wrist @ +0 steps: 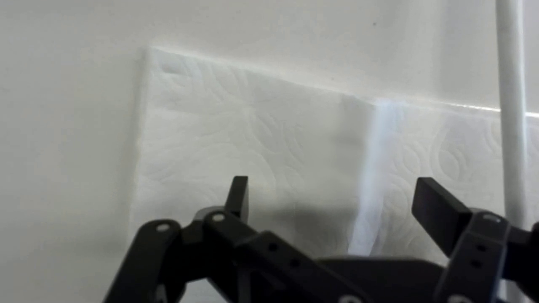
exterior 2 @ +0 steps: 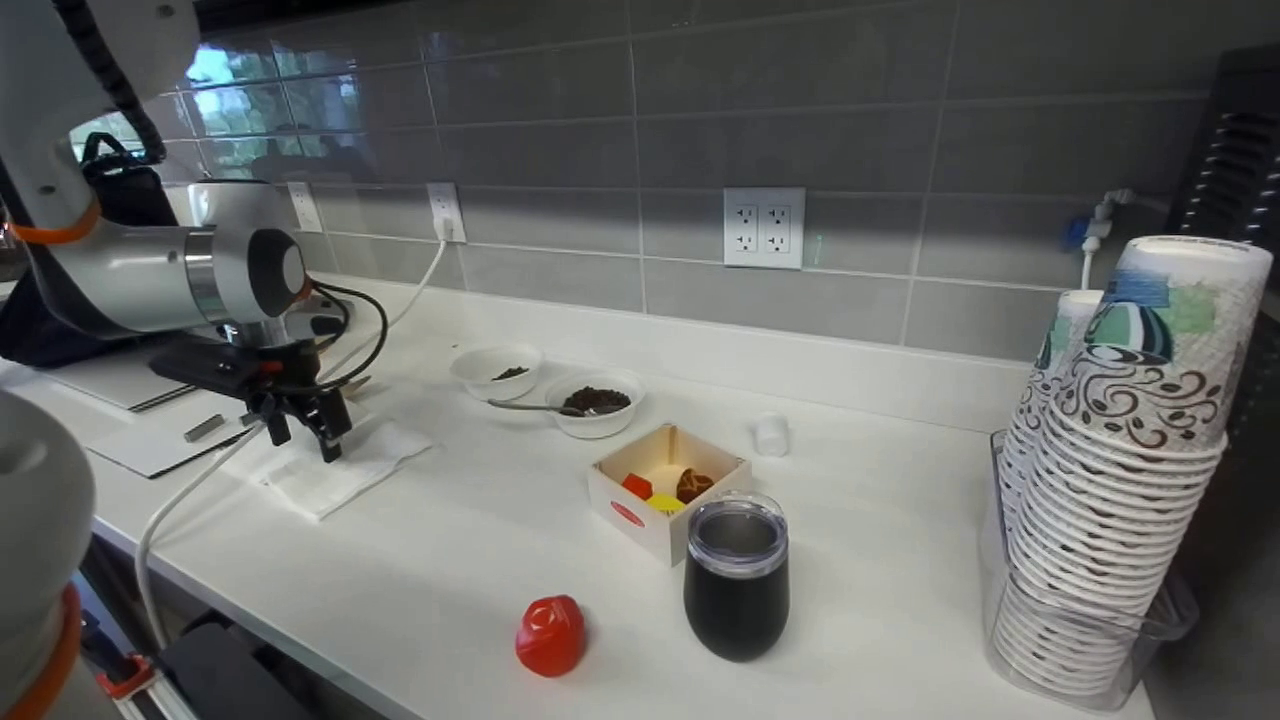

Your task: Fold the white napkin.

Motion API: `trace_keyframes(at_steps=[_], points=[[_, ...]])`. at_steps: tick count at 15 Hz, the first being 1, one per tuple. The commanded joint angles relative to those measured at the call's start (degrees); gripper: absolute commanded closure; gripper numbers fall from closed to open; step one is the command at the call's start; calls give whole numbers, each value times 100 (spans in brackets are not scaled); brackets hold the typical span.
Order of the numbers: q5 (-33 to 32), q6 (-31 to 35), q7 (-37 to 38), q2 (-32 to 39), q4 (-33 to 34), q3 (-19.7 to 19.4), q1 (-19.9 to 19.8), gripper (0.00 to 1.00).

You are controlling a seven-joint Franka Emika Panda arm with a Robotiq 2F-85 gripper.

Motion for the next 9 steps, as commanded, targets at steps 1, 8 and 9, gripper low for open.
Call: trace_keyframes(at_steps=[1,8,9], points=[[-3,-6,-11,469,448,-612,666,0],[-24,-62,-9,742,823,-1213,1306,41],[-32,-71,2,718,840,-1279,1362,51]])
